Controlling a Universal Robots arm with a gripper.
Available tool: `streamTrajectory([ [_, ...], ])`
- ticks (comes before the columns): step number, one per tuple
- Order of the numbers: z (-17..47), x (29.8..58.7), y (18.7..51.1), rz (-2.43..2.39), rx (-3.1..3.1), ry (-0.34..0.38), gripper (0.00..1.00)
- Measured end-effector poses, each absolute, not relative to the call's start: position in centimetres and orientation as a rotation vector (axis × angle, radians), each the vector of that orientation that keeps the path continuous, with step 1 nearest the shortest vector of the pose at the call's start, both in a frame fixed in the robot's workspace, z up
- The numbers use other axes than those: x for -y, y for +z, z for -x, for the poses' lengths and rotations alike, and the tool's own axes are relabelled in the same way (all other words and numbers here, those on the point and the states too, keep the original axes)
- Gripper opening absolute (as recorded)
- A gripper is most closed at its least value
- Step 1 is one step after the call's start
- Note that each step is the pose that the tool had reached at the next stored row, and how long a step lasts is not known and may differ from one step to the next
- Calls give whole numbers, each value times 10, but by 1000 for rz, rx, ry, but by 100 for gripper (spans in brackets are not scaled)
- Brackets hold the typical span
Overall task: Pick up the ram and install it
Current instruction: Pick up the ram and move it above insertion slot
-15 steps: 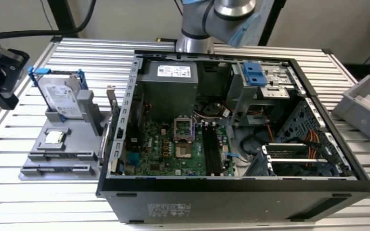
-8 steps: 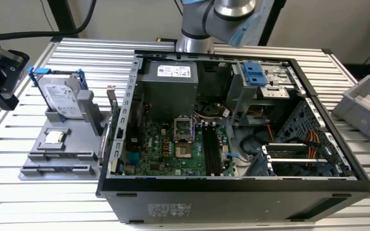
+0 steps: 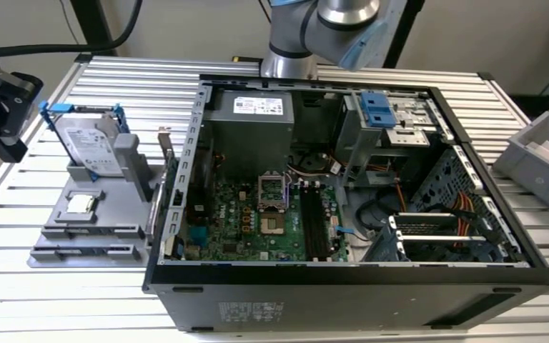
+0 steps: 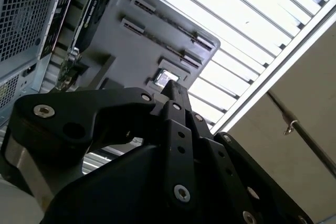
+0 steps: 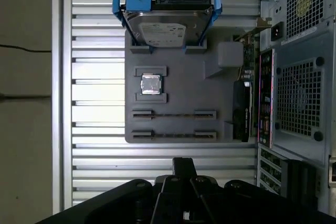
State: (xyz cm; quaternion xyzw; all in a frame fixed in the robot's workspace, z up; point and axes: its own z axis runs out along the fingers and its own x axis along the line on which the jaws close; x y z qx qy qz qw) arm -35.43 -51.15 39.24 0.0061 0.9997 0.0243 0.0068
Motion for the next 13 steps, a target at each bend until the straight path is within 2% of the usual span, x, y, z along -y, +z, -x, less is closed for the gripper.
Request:
streamTrajectory([
  [13, 354, 512, 392, 51, -3128, 77, 0],
])
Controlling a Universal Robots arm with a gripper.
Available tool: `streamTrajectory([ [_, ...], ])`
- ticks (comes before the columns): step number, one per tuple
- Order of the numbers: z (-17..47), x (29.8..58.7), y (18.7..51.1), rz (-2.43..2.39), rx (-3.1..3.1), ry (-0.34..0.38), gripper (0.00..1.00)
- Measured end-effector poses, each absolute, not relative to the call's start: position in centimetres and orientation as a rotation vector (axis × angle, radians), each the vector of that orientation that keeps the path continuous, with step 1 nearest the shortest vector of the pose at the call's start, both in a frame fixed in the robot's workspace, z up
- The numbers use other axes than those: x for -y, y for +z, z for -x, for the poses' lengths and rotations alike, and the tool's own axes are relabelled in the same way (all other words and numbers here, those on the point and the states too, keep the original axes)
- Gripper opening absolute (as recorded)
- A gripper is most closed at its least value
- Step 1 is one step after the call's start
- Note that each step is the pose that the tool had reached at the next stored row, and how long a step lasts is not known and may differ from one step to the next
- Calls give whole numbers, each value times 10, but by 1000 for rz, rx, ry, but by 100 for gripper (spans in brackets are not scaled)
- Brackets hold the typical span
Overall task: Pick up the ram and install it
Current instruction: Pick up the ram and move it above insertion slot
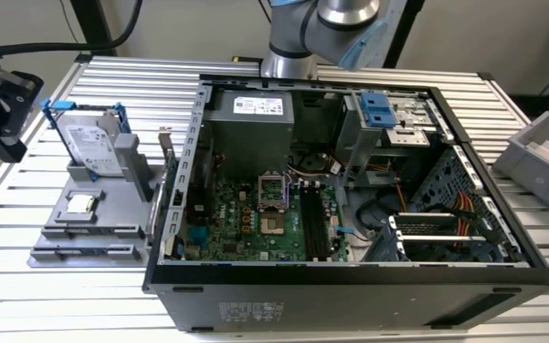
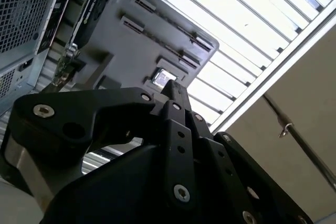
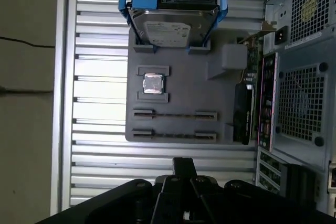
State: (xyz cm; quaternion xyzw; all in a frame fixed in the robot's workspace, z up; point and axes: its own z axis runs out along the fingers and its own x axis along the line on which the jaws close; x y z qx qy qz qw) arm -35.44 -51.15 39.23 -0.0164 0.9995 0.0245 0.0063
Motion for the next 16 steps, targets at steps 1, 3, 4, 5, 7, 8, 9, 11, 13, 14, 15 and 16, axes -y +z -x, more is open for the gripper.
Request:
streamTrajectory([
  [1, 354, 511, 392, 57, -3128, 77, 0],
  [3, 354, 512, 392, 64, -3128, 77, 0],
  [4, 354, 511, 392, 64, -3128, 77, 0],
  [5, 354, 512, 392, 64, -3128, 77, 0],
  [7, 355, 511, 392, 64, -3128, 77, 0],
  [8, 355, 512, 392, 65, -3128, 77, 0],
  [9, 355, 511, 392, 69, -3128, 77, 0],
  [11, 355, 511, 392, 82, -3128, 76, 0],
  [13, 355, 511, 393, 106, -3127, 76, 0],
  [14, 355, 512, 392, 120, -3127, 76, 0],
  [15, 355, 511, 392, 133, -3127, 76, 0],
  [16, 355, 512, 392, 148, -3126, 76, 0],
])
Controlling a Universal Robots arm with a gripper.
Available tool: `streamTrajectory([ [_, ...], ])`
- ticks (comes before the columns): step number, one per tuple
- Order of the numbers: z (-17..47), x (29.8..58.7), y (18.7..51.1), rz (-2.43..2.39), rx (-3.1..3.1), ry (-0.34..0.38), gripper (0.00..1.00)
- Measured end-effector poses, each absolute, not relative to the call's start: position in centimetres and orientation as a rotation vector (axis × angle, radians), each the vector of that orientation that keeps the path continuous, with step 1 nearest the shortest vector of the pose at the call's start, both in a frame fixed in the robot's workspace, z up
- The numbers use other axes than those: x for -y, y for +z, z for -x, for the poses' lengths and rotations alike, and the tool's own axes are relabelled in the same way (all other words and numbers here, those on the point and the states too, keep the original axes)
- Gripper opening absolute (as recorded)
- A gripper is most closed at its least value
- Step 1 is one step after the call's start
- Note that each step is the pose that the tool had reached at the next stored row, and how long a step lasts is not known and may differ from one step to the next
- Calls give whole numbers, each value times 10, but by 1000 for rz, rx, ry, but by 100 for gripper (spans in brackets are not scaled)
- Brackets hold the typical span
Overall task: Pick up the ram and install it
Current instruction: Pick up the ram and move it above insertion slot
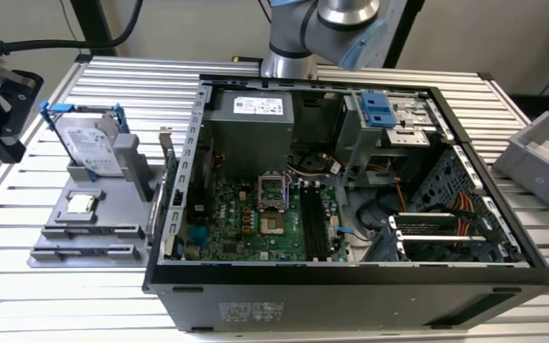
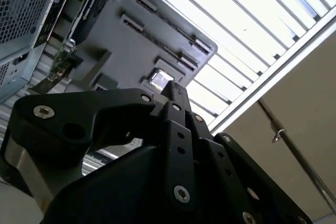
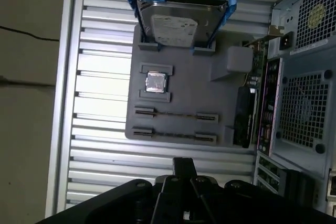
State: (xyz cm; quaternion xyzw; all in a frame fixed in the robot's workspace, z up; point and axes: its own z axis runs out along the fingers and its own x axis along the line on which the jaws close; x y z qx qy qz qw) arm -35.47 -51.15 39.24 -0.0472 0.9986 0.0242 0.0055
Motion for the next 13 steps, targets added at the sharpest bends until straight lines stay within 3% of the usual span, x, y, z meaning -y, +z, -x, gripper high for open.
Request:
streamTrajectory([
  [13, 355, 511, 392, 319, -3116, 74, 0],
])
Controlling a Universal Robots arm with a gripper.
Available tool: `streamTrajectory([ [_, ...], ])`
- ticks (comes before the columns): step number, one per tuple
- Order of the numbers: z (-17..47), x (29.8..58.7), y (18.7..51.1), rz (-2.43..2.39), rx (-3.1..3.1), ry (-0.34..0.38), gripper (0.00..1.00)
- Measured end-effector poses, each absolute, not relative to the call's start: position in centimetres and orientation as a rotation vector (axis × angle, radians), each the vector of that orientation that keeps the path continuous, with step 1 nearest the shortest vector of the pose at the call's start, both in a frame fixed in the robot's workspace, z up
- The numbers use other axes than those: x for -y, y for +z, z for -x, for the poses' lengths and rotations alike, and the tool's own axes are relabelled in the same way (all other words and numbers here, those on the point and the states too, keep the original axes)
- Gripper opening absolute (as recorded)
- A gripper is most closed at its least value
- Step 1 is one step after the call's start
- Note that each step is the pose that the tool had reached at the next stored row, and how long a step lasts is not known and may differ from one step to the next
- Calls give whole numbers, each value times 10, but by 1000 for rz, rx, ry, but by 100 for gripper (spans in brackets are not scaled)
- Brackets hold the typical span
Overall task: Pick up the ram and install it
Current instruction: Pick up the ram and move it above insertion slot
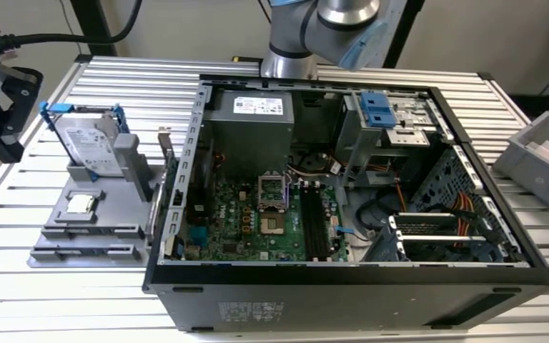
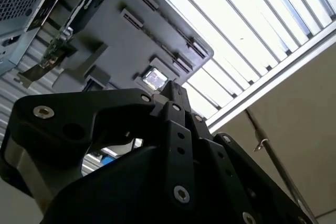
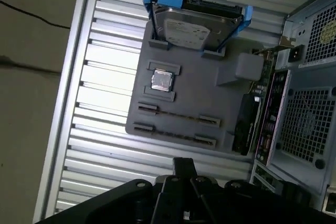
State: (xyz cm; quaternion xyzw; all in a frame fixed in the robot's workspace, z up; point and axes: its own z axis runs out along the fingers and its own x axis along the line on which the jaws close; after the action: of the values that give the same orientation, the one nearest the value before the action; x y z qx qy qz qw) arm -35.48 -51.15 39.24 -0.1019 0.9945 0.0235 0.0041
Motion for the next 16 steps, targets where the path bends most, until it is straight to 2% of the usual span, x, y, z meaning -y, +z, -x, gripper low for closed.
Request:
streamTrajectory([
  [16, 355, 512, 392, 645, -3071, 66, 0],
])
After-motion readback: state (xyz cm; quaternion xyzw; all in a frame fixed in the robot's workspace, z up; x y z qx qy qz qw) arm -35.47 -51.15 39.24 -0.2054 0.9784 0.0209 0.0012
